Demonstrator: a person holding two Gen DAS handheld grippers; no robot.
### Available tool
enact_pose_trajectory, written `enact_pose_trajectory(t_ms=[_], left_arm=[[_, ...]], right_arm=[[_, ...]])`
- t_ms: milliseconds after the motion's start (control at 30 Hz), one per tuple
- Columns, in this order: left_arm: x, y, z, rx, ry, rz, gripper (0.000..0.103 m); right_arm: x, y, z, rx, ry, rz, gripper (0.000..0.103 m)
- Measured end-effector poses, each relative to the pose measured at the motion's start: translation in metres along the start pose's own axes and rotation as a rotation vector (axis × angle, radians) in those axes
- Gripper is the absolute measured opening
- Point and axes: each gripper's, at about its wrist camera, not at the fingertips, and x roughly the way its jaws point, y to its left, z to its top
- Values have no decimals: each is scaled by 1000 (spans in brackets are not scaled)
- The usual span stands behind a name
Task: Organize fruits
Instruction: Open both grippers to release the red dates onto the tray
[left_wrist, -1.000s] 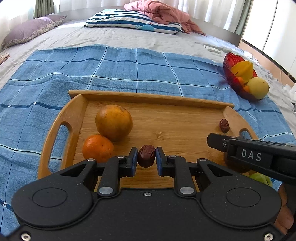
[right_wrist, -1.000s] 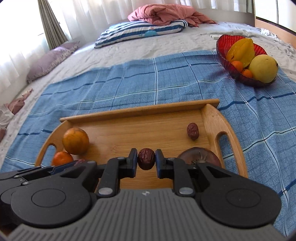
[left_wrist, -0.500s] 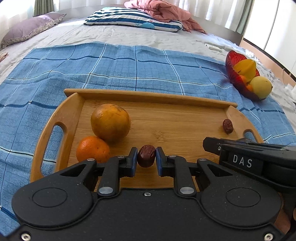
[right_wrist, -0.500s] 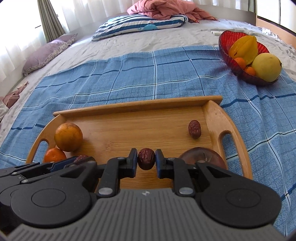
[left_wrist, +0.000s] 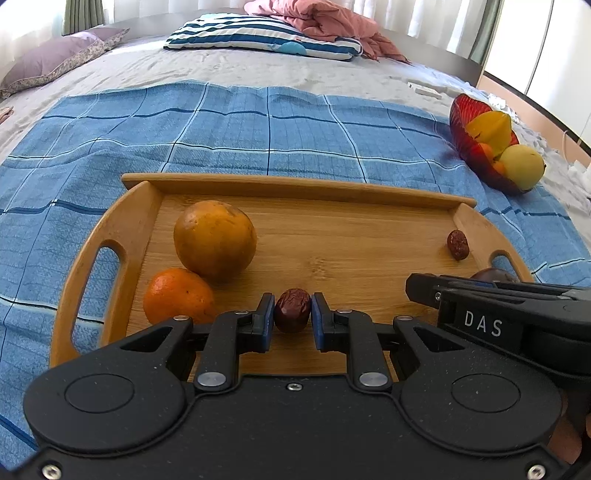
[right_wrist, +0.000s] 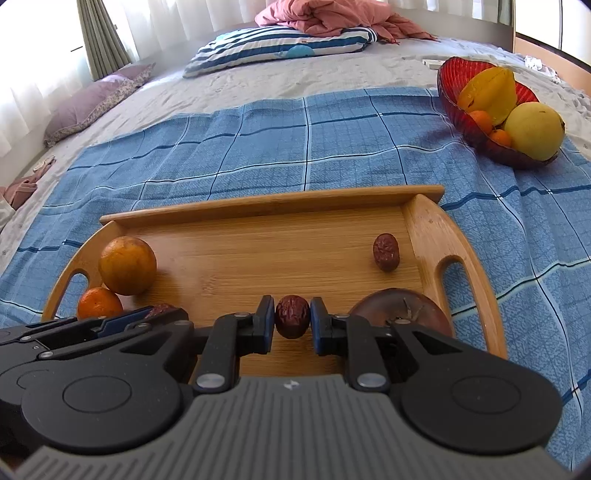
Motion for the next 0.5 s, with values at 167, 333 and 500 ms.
enact_pose_trajectory(t_ms=[167,333,500], left_arm=[[2,-1,0,9,-5,7,20],[2,-2,-1,13,-8,9,20],[3,-1,0,13,-9,10,20]], right_arm=[[2,4,0,-39,6,-8,25],[5,11,-1,-114,29,-23,25],[5,10,-1,-113,34,-17,25]])
